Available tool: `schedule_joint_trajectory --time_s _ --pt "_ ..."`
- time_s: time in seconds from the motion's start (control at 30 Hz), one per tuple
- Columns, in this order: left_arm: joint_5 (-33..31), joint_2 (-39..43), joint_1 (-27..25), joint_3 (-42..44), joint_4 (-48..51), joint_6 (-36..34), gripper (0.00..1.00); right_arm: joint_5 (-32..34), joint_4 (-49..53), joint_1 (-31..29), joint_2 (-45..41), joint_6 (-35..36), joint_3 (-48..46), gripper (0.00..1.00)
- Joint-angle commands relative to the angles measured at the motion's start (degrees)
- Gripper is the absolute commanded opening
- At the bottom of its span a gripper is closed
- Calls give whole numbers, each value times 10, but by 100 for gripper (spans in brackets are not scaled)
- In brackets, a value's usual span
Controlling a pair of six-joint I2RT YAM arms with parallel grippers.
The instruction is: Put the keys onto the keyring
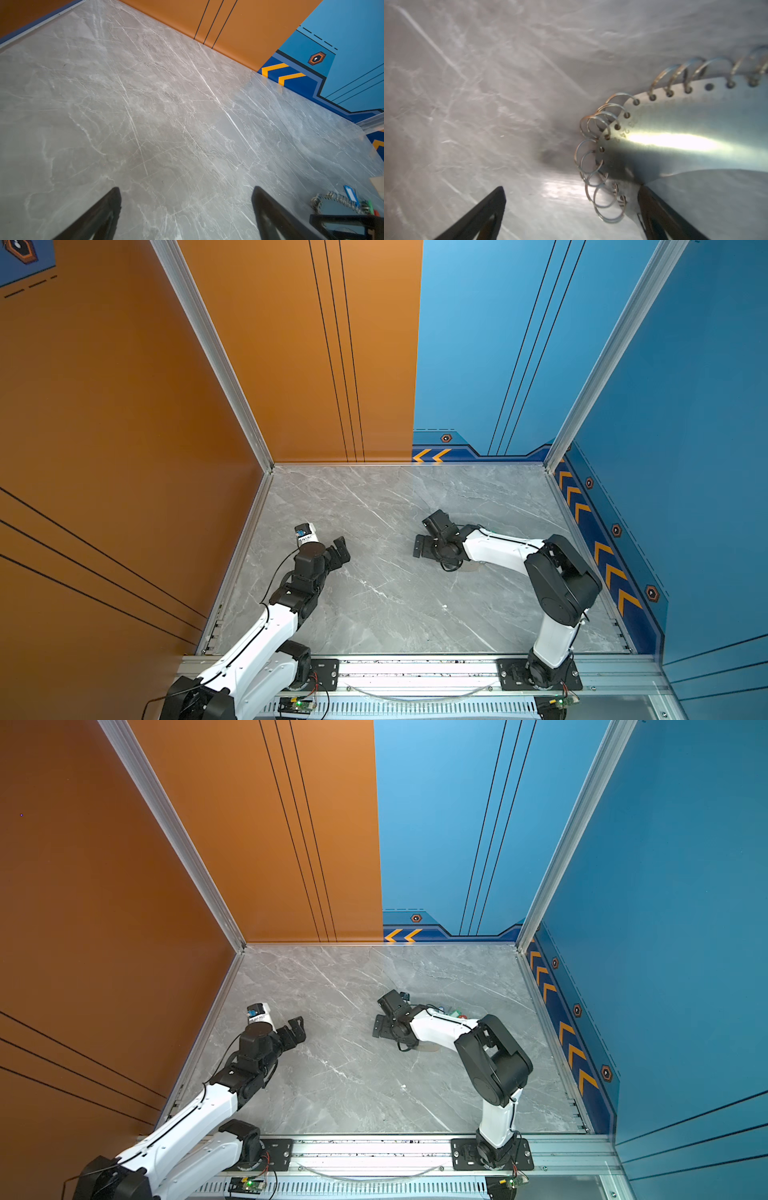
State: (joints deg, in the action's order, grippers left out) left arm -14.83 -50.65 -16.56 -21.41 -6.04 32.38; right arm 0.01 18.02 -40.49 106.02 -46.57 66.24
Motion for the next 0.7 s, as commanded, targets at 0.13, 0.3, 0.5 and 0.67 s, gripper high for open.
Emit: schedule_joint_trajectory --time_s 0.13,0.3,0.5,0.67 --pt "-29 21 7 17 23 -6 98 -7 63 -29 -2 37 81 100" --pt "-19 15 9 15 18 -5 98 82 129 -2 -62 129 87 100" --pt "-5 -1 9 9 14 -5 98 77 166 89 -52 168 93 100" --pt "-1 -7 9 9 12 -5 98 74 167 122 -29 181 94 100"
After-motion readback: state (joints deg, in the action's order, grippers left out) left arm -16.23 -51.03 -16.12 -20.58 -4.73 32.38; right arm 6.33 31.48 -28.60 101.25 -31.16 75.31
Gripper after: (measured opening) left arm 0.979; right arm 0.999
